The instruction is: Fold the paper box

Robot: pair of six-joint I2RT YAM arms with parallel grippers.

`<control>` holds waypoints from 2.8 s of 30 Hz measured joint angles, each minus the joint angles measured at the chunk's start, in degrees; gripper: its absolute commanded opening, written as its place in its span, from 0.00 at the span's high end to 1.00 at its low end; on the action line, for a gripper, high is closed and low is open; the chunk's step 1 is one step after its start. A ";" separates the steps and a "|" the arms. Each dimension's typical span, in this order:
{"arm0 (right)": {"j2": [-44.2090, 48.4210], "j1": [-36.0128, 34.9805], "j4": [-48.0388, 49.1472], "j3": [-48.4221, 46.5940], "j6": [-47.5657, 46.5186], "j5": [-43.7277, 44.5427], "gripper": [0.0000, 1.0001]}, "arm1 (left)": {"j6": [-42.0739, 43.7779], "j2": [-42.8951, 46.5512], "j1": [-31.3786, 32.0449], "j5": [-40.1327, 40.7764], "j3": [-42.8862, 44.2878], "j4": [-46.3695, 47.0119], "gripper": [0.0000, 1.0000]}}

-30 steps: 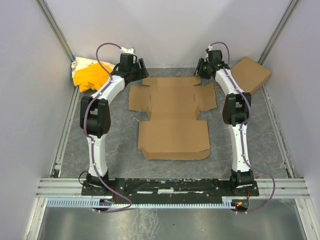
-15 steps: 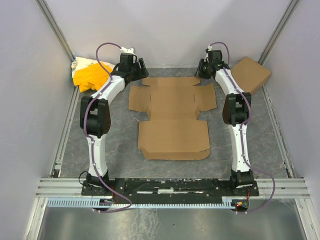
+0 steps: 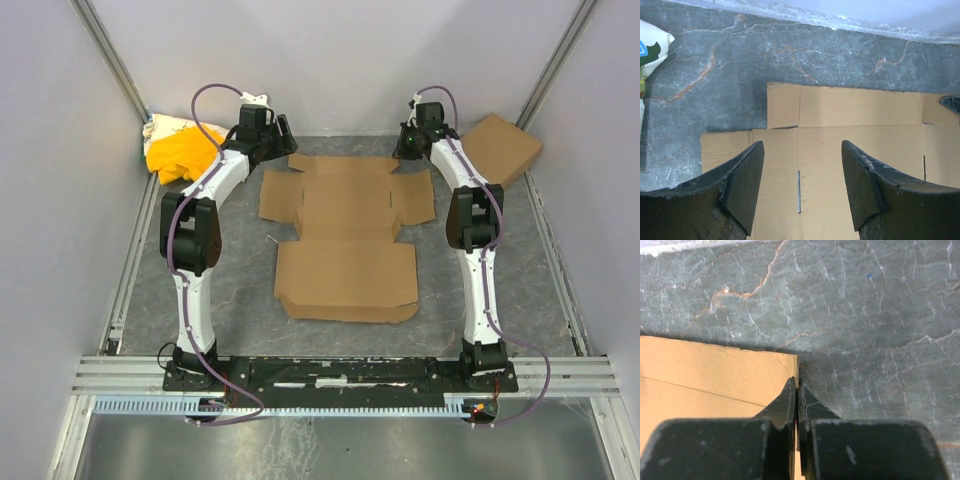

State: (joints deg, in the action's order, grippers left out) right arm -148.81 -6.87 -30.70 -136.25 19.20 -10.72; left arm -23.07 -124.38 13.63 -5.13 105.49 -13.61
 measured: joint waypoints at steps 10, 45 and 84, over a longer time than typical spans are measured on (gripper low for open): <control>15.47 -0.15 7.08 22.10 -3.91 -1.01 0.98 | 0.04 0.57 0.00 -3.37 0.55 -0.55 0.25; 64.13 -6.58 50.03 78.36 -9.68 6.08 0.98 | 13.70 30.12 8.96 4.94 -16.81 -20.72 0.37; 67.98 -6.58 48.61 80.67 -10.12 5.60 0.98 | 18.25 29.83 8.96 4.24 -17.38 -19.80 0.45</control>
State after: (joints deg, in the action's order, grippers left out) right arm -80.84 -13.45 17.91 -55.57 9.08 -5.13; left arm -4.82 -94.54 22.59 -0.89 88.12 -33.41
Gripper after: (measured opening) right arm 0.026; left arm 0.581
